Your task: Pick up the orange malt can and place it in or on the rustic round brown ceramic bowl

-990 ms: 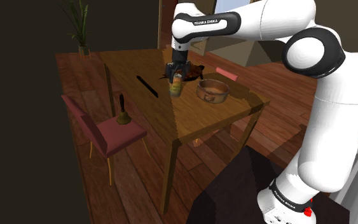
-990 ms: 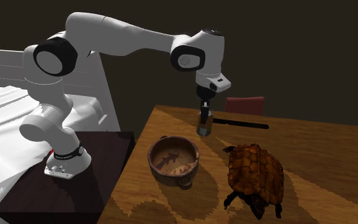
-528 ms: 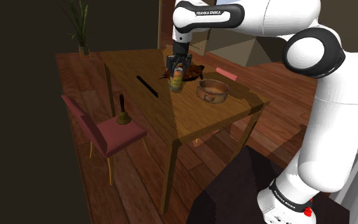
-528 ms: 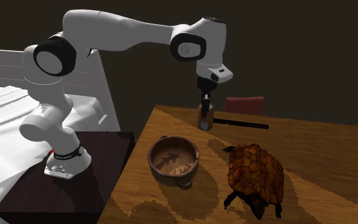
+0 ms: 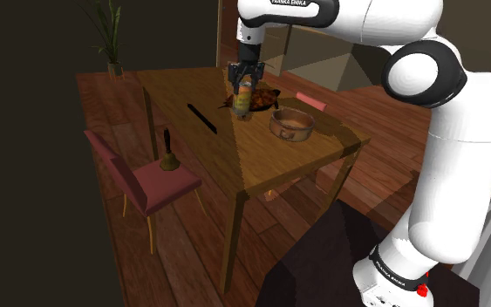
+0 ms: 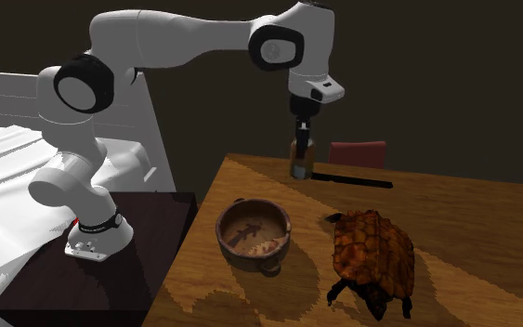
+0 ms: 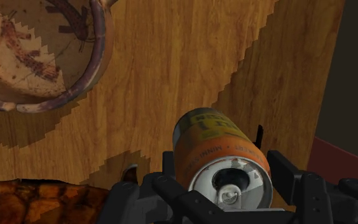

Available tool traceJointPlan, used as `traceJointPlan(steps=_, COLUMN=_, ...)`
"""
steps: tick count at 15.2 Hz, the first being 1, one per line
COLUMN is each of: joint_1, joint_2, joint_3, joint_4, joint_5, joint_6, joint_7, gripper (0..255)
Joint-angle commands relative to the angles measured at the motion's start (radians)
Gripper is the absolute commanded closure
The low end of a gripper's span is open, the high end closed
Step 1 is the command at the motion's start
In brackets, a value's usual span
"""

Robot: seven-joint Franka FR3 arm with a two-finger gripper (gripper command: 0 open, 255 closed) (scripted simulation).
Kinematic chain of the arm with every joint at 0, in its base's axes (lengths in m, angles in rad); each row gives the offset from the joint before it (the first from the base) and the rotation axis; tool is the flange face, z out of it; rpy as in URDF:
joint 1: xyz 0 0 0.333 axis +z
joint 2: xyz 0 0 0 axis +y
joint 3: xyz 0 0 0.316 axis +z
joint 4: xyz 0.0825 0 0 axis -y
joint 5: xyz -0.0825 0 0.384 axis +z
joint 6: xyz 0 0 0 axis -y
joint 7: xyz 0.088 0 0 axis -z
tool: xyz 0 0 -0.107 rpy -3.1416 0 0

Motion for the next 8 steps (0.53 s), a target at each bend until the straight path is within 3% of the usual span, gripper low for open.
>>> traceJointPlan(steps=1, joint_1=-0.001, joint_2=0.002, joint_3=-0.001, joint_4=0.034, joint_5=0.000, joint_6=-0.032, joint_7=-0.002, gripper=255)
traceJointPlan(steps=8, joint_1=0.000, joint_2=0.048, joint_3=-0.001, joint_4=0.202, joint_5=-0.001, joint_6=-0.153, joint_7=-0.003, gripper=255)
